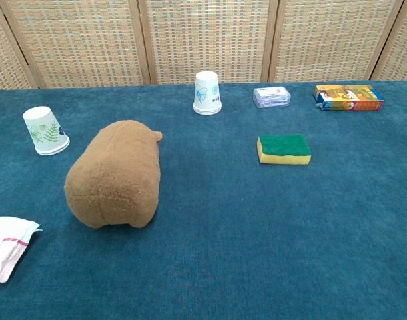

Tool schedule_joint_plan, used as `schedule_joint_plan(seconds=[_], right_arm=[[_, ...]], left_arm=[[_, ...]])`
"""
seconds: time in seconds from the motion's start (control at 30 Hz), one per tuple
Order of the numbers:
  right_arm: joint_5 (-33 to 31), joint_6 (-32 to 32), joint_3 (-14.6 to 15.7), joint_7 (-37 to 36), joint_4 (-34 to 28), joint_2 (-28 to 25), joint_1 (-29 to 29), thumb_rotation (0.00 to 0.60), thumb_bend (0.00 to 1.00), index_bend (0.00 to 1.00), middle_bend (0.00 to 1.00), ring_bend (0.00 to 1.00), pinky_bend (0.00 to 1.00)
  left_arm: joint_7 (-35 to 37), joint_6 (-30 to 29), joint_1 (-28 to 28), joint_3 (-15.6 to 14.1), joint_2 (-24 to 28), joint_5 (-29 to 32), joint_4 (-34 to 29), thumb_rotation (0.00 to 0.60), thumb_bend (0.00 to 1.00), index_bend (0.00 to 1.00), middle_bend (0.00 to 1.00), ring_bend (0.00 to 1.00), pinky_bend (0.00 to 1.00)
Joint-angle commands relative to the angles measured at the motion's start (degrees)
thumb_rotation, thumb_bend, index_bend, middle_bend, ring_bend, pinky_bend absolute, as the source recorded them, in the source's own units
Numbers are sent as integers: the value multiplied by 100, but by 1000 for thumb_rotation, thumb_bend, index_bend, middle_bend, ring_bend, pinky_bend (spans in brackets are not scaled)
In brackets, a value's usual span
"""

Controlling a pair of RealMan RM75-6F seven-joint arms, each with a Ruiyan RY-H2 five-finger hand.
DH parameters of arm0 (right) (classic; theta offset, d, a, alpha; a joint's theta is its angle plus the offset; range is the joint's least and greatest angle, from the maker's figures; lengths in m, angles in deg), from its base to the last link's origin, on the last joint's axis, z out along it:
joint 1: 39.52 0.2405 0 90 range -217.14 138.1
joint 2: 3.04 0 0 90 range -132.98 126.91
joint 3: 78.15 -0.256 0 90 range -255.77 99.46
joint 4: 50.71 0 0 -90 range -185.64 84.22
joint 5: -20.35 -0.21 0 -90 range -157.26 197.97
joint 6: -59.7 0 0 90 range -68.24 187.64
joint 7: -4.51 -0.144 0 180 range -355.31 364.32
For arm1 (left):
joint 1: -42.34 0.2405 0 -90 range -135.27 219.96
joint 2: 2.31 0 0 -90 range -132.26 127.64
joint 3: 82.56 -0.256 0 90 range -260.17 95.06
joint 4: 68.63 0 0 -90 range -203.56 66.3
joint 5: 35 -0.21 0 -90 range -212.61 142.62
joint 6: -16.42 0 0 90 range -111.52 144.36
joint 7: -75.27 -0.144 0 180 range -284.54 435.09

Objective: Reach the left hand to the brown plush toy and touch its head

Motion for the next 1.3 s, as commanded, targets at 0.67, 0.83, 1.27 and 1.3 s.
schedule_joint_plan(seconds=[0.67,0.83,1.27,1.3], right_arm=[[-21,88,23,44,-46,-19,20,600,141,0,0,0,0],[-26,126,42,47,-24,-10,25,600,141,0,0,0,0],[-30,136,47,17,-42,-19,25,600,141,1,0,0,0],[-39,143,45,11,-39,-19,26,600,140,2,0,0,0]], left_arm=[[49,76,-20,11,13,81,-14,600,166,0,0,0,0],[73,56,-14,17,22,73,-33,600,166,0,0,0,0],[166,190,-133,160,106,202,-198,600,229,86,0,0,0],[164,250,-178,216,147,275,-238,600,240,98,0,0,0]])
